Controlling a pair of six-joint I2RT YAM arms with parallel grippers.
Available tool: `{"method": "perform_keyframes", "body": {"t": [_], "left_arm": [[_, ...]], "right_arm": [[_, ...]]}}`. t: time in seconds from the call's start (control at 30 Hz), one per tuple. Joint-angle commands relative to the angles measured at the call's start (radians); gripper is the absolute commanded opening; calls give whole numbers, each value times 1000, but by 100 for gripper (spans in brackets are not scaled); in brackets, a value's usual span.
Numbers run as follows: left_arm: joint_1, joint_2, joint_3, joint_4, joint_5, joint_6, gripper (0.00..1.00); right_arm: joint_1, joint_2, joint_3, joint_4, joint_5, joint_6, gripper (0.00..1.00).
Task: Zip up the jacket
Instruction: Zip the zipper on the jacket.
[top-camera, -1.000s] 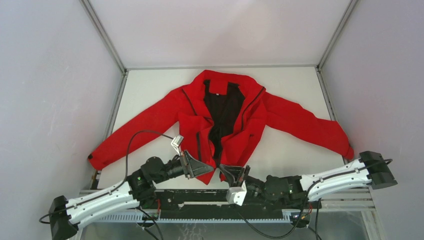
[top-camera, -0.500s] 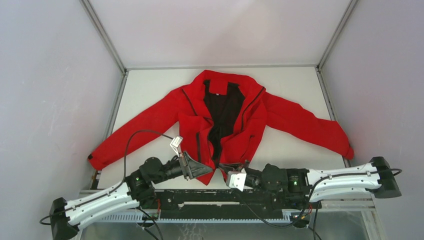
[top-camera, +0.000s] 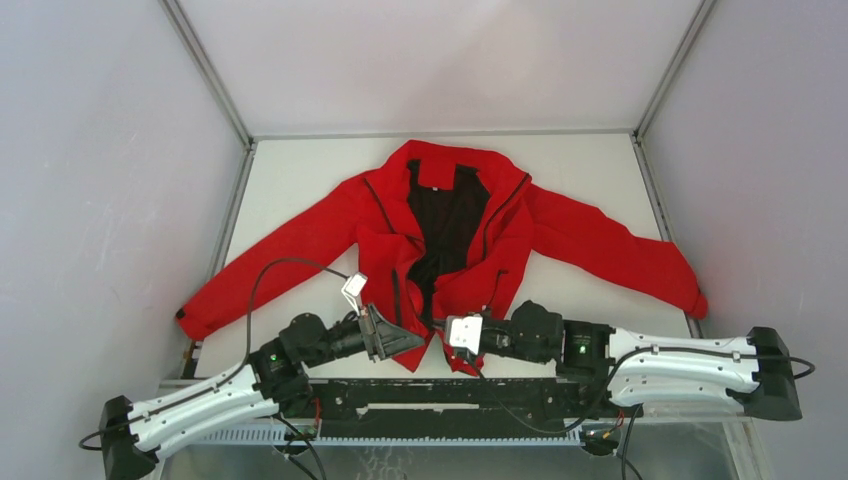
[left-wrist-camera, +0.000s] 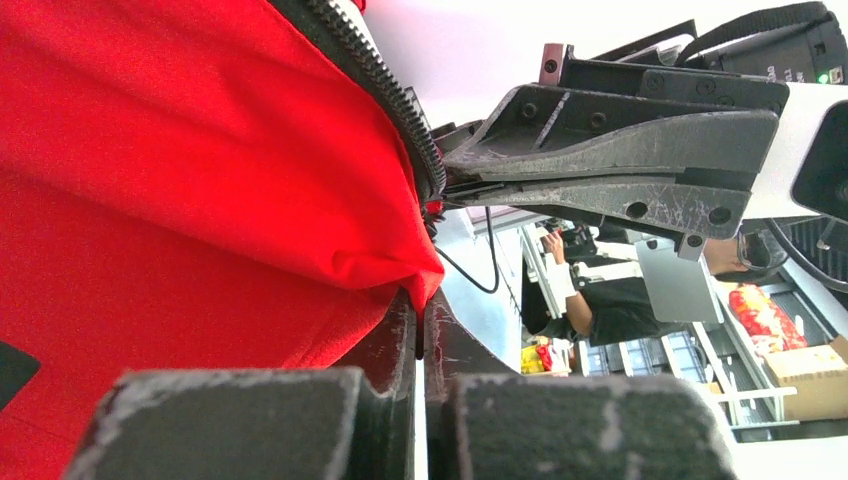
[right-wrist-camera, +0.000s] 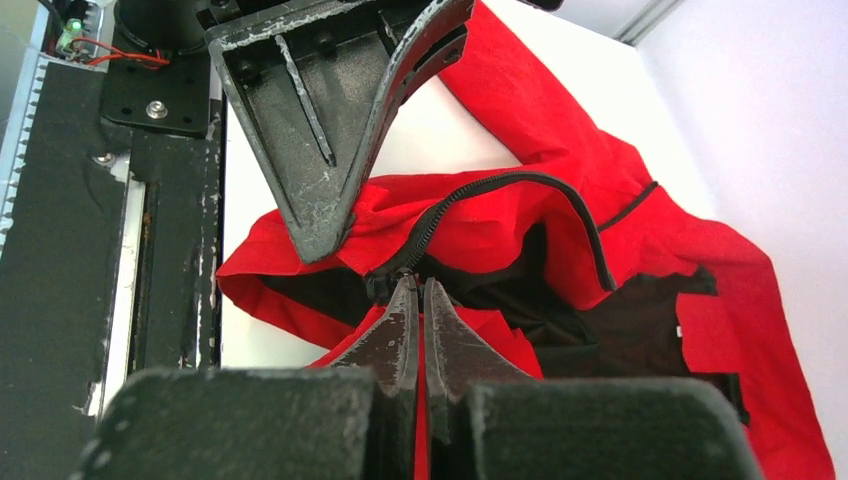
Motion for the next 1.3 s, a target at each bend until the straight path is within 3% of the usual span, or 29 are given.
{"method": "perform_keyframes", "body": {"t": [0.0,0.77,0.9,1.07,1.27], "left_arm": [[-18,2,70,-34,118,46,0],[-96,44,90,-38,107,121,0],[-102,50,91,-38,104,128,0],[-112,54,95,-38,101,133,0],[-114,36,92,-85,62,132,0]], "right_arm": [[-84,8,62,56,-31,-17,0],[-288,237,177,24,-473,-53,0],[-289,298,185,81,-437,-40,0],[-285,362,203,134,-285,-20,0],[-265,340,194,140,-170,-15,0]]}}
